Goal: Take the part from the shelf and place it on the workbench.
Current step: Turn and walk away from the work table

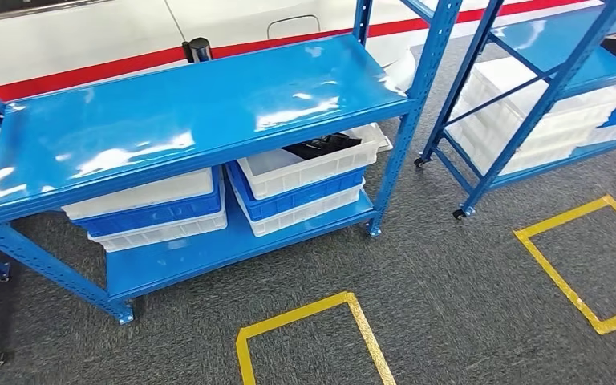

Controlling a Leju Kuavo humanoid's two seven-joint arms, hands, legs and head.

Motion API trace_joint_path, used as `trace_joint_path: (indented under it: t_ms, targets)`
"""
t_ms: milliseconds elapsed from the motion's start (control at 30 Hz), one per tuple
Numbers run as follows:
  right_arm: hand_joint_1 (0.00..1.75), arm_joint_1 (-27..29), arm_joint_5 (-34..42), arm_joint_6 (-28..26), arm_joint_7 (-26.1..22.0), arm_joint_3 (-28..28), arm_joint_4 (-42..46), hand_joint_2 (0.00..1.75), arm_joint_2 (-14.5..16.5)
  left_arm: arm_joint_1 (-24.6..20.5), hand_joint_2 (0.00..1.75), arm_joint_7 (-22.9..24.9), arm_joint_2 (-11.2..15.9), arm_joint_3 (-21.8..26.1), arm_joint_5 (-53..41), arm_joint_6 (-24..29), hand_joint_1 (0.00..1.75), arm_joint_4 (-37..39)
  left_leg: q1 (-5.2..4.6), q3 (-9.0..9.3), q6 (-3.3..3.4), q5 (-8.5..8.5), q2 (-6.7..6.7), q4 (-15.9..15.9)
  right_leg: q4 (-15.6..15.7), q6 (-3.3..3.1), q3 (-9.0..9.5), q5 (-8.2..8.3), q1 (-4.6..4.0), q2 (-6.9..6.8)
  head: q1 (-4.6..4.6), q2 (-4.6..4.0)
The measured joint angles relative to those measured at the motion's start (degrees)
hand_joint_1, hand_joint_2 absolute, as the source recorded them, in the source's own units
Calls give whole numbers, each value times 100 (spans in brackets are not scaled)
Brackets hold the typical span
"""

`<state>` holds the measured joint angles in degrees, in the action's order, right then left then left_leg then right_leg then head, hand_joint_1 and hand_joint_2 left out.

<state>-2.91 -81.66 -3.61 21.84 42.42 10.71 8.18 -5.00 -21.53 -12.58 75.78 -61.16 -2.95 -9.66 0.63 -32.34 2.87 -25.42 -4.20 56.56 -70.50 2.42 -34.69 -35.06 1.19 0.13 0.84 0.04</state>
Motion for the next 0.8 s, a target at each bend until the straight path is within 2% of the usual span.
trace_joint_path:
  t_ms: [33,67,100,133,167,200,233,300,333,367,400,433,467,500,533,567,600,633,667,733,767,800]
  targets:
    - [0,2,-3,2,0,0,-1,0,-5,0,0,1,-2,0,0,0,0,0,7,-3,-26,-3,-93,16,430,71,177,196,41,124,4,0]
    - [0,4,-7,6,0,0,-3,0,-9,-2,0,2,-4,0,0,0,0,0,1,-18,-65,-15,-181,51,829,106,328,366,64,262,10,0]
    - [0,1,-9,10,0,-1,-5,0,-11,-4,0,3,-6,0,0,0,0,0,-4,-38,-109,-27,-258,79,1148,104,446,496,80,371,11,0]
    - [0,-7,-11,14,0,-1,-7,0,-12,-4,0,4,-6,0,0,0,0,0,-9,-63,-151,-36,-317,96,1269,61,479,537,74,442,5,0]
    - [0,-17,-11,15,0,-1,-9,0,-13,-1,0,4,-6,0,0,0,0,0,-9,-83,-192,-37,-371,101,1278,-3,486,543,45,404,-2,0]
    - [0,-28,-12,15,0,-1,-9,0,-14,6,0,4,-5,0,0,0,0,0,7,-98,-223,-25,-418,93,1281,-62,503,554,56,332,-15,0]
    - [0,-36,-13,15,0,-1,-9,0,-16,12,0,4,-2,0,0,0,0,0,16,-122,-247,-38,-377,120,1289,-111,524,570,62,266,-24,0]
    - [0,-30,-13,15,0,0,-9,0,-14,12,0,5,1,1,0,0,0,1,16,-277,-285,-236,-61,439,1306,-211,546,597,82,109,-66,0]
    - [0,-20,-13,15,0,0,-9,0,-12,5,0,6,1,1,0,0,0,1,10,-441,-300,-431,151,781,1305,-249,549,596,58,20,-85,0]
    - [0,-7,-13,15,0,0,-9,0,-11,-3,0,7,1,1,0,0,0,1,10,-639,-316,-634,289,1187,1304,-279,547,587,38,-72,-104,0]
    - [0,3,-13,15,0,0,-9,0,-11,-5,0,7,1,1,0,0,0,1,14,-821,-328,-776,355,1549,1303,-294,545,578,17,-168,-107,0]
    - [0,7,-13,15,0,0,-9,0,-13,-2,0,7,1,0,1,0,0,1,17,-937,-332,-829,389,1772,1303,-305,543,570,3,-261,-107,0]
    - [0,3,-13,15,0,0,-9,0,-15,4,0,7,0,0,1,0,0,2,17,-930,-327,-763,411,1756,1303,-313,545,562,-7,-343,-108,0]
    - [0,-6,-13,15,0,0,-9,0,-15,8,0,7,0,0,1,0,0,1,14,-795,-310,-603,451,1502,1303,-315,553,553,-15,-420,-108,0]
    - [0,-17,-13,15,0,0,-9,0,-14,7,0,7,1,0,1,0,0,1,5,-571,-276,-412,544,1096,1304,-313,568,541,-25,-487,-109,0]
    - [0,-25,-13,15,0,0,-9,0,-9,1,0,7,3,0,1,1,0,1,-16,-341,-232,-268,699,694,1302,-300,583,523,-45,-550,-106,0]
    - [0,-30,-13,15,0,0,-9,0,-6,-8,0,12,5,0,2,5,0,0,-41,-170,-195,-178,825,388,1303,-278,592,505,-64,-605,-98,0]
    - [0,-35,-15,15,0,0,-9,0,-3,-17,0,33,8,1,10,21,0,0,-68,-83,-159,-152,906,227,1306,-252,612,489,-74,-661,-96,0]
    - [0,-40,-18,15,0,0,-8,0,-1,-24,0,77,10,1,24,47,0,0,-93,-67,-133,-159,915,185,1315,-226,631,479,-80,-721,-91,0]
    - [0,-59,-26,11,1,0,-7,0,2,-25,87,240,11,3,62,148,0,0,-89,-43,-83,-106,754,110,1342,-168,695,463,-80,-809,-95,0]
    - [0,-61,-30,7,1,0,-7,0,2,-24,131,334,9,4,82,206,0,0,-67,-14,-53,-63,676,49,1287,-152,690,413,-82,-709,-89,0]
    - [0,-59,-33,3,1,-1,-7,0,2,-26,175,416,5,5,96,262,0,0,-40,10,-22,-18,592,-10,1128,-151,630,314,-81,-544,-81,0]
